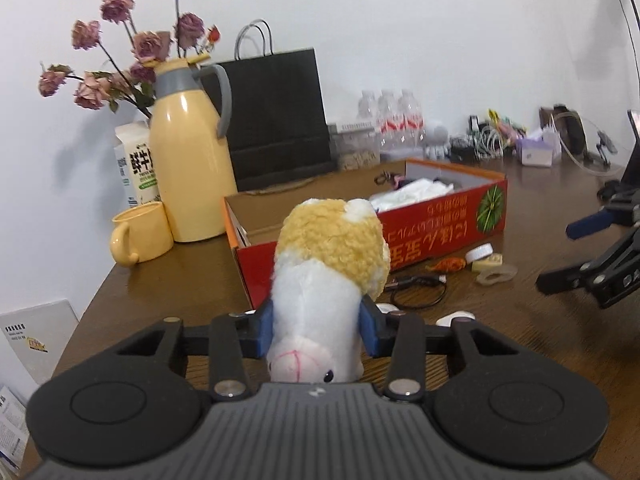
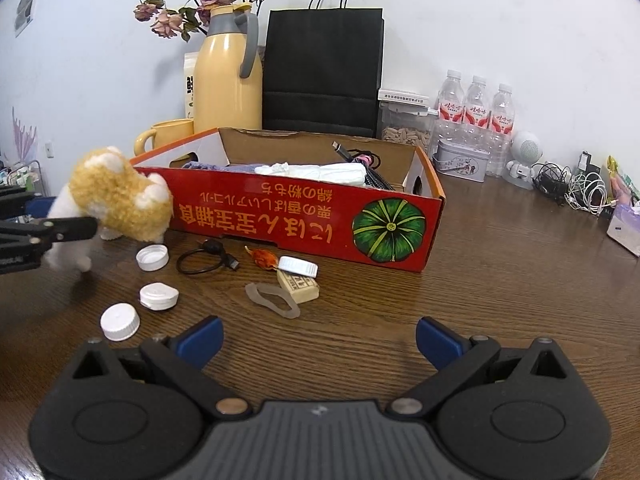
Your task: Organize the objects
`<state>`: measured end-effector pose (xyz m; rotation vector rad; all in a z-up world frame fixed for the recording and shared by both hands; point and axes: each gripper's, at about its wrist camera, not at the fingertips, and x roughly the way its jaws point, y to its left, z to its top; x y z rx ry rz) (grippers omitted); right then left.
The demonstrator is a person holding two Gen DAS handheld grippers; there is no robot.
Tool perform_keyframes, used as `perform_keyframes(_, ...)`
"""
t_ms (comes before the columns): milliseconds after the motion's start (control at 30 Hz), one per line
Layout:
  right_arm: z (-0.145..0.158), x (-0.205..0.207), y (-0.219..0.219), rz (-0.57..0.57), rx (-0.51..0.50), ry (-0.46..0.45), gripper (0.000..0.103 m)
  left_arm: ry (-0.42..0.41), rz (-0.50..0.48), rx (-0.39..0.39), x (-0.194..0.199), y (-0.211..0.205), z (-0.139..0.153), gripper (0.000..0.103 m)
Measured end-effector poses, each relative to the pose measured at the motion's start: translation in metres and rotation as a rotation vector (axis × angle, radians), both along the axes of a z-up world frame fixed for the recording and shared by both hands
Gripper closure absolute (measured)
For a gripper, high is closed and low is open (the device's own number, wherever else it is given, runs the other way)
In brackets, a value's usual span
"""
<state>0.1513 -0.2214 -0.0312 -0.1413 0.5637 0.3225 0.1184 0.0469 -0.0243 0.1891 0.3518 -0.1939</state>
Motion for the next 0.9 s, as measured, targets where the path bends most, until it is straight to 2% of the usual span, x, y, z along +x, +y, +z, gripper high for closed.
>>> perform_keyframes(100,0.0,0.0,0.001,0.005,0.0,0.001,0.0,-0.015,0.021,-0.026,-0.009,-0.001,0.004,0.061)
perform_keyframes(267,0.0,0.002,0.003,0.009,0.005,-0.003,0.002,-0.009,0.087,-0.12,-0.023,0.001,0.014,0.061)
perform_keyframes(367,0.002,0.005,0.004,0.025,0.017,-0.006,0.011,0.027,0.114,-0.186,-0.027,0.007,0.018,0.061)
perform_keyframes(467,0.002,0.01,0.009,0.043,0.012,-0.002,0.02,0.021,0.15,-0.192,-0.032,0.008,0.02,0.061)
perform_keyframes(600,-0.001,0.018,0.017,0.073,0.012,0.028,0.044,0.001,0.17,-0.198,-0.04,0.008,0.025,0.061)
perform_keyframes(900,-0.008,0.028,0.025,0.09,-0.004,0.059,0.063,-0.003,0.173,-0.214,-0.046,0.006,0.027,0.061)
